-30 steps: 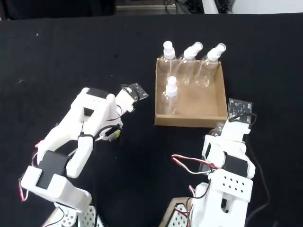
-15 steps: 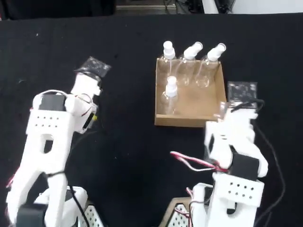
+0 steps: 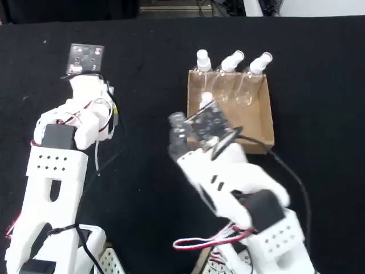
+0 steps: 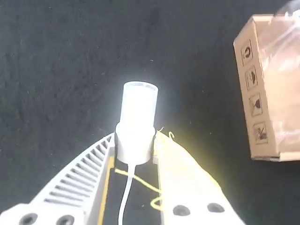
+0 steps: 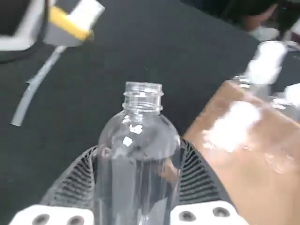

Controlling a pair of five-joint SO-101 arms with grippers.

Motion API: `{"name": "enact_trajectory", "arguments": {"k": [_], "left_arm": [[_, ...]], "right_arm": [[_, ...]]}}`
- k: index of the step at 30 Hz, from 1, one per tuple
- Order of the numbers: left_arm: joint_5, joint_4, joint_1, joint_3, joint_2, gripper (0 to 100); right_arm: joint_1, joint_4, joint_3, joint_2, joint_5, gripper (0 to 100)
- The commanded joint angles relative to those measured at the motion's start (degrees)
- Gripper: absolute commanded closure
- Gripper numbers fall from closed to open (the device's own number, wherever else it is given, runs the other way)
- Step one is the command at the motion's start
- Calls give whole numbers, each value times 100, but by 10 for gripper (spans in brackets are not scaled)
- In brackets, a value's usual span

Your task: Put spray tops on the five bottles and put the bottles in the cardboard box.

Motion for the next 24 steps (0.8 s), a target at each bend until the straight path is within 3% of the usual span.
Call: {"name": "enact_trajectory", "arguments": {"k": [1, 7, 11, 18, 24], "left_arm": [[519, -26, -57, -66, -193, 970], [932, -35, -92, -75, -193, 970], [1231, -695, -66, -127, -193, 970], [1864, -1029, -57, -1244, -193, 971], [1916, -1081, -57, -1710, -193, 971]], "right_arm": [[-352, -1152, 813, -119, -431, 988], [-343, -2822, 1947, -119, -457, 988], [-343, -3437, 2404, -119, -492, 988], [-334, -4668, 3169, -119, -457, 988], [-334, -5820, 3741, -110, -457, 988]]}}
